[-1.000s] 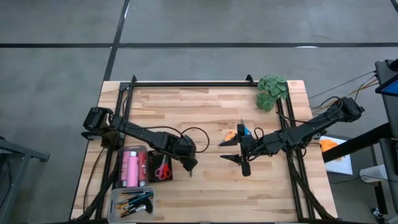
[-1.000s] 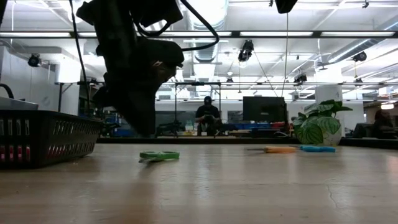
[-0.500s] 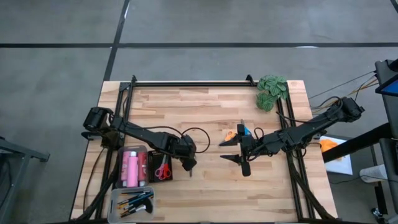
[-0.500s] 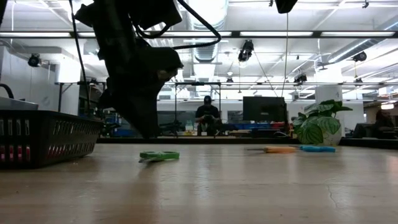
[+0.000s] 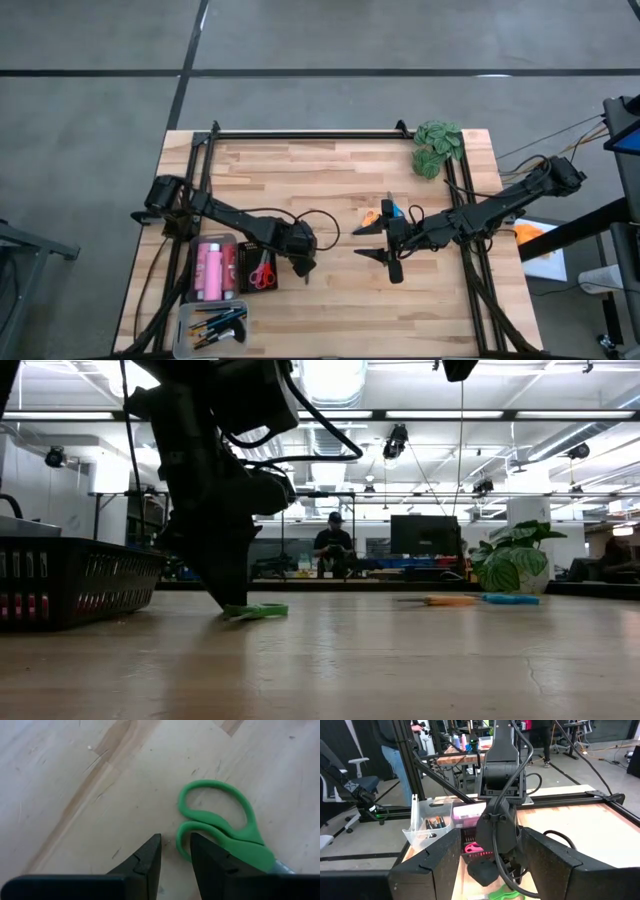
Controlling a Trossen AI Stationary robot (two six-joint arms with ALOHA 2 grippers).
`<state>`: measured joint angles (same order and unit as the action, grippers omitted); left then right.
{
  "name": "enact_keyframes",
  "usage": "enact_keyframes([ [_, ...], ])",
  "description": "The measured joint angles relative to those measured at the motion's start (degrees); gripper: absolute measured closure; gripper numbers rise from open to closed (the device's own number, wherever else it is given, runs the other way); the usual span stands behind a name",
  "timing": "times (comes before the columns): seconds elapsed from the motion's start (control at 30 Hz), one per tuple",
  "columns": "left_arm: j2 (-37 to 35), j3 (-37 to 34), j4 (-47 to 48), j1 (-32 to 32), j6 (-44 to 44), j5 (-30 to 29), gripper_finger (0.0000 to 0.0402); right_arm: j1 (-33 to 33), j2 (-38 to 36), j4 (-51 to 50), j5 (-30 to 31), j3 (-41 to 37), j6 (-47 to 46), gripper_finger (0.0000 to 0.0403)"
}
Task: Pick & Place Paint Supplies
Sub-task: Put the green scissors into the black bin
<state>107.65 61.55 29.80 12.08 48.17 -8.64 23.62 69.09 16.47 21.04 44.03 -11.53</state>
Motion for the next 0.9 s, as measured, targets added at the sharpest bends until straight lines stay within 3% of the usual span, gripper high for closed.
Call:
enact_keyframes([
  [0.63, 0.4, -0.1, -0.7, 0.4, -3.0, 1.3, 0.0299, 0.0, 0.0, 0.0, 0.0, 0.0, 0.0, 0.0194],
  [0.9, 0.5, -0.1, -1.6, 0.5, -1.9, 2.0, 0.0391, 0.0, 0.0, 0.0, 0.0, 0.0, 0.0, 0.0194],
])
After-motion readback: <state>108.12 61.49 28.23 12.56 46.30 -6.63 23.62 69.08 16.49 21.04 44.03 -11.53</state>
